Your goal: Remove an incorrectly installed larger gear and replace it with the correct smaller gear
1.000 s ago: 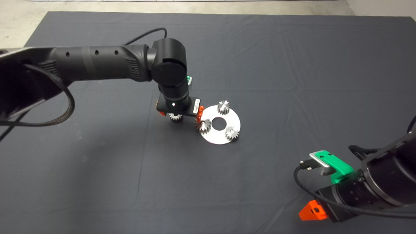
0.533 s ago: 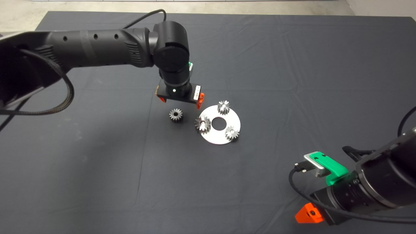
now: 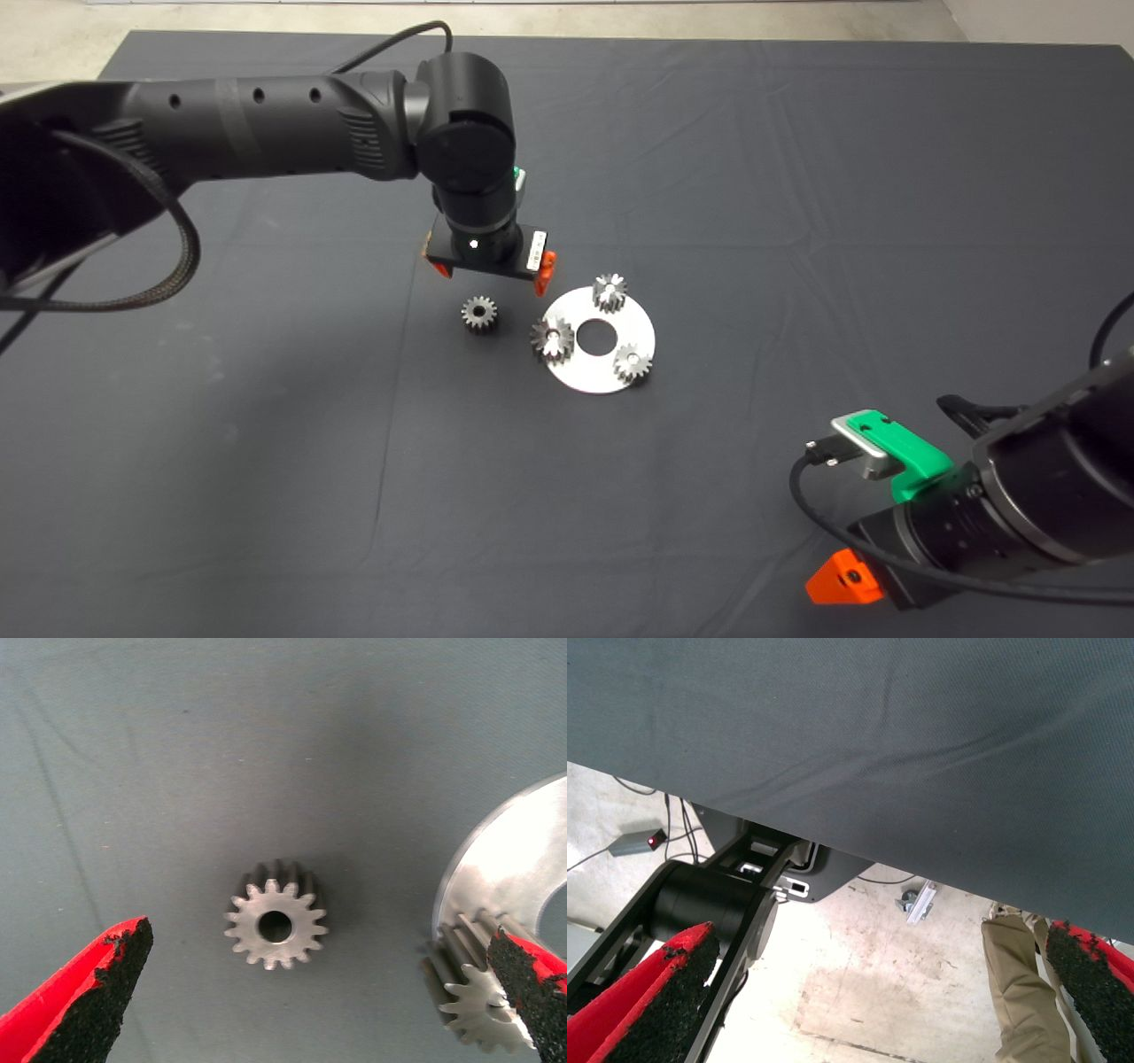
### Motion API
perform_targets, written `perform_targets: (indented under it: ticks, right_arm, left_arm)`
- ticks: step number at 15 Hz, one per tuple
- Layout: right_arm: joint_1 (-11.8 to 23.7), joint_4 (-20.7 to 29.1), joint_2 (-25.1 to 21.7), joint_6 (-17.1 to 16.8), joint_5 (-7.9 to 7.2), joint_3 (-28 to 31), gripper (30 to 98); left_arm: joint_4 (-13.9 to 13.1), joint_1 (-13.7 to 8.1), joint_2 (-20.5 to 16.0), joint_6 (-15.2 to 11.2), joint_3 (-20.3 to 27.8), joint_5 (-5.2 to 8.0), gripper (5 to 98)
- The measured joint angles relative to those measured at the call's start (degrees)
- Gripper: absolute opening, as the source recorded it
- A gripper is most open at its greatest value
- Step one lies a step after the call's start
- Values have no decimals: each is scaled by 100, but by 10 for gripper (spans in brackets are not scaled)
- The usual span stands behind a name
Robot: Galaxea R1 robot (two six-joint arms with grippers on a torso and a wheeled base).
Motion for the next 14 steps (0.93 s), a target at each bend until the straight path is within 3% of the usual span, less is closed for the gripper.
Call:
perform_targets:
  ticks: [7, 14]
  right_arm:
    - [46, 0, 0, 0, -1, 1, 977]
    - [46, 0, -2, -1, 0, 1, 977]
  left_arm:
    - [24, 7, -282, 9, 27, 1, 979]
    - [33, 64, -312, -14, 167, 1, 979]
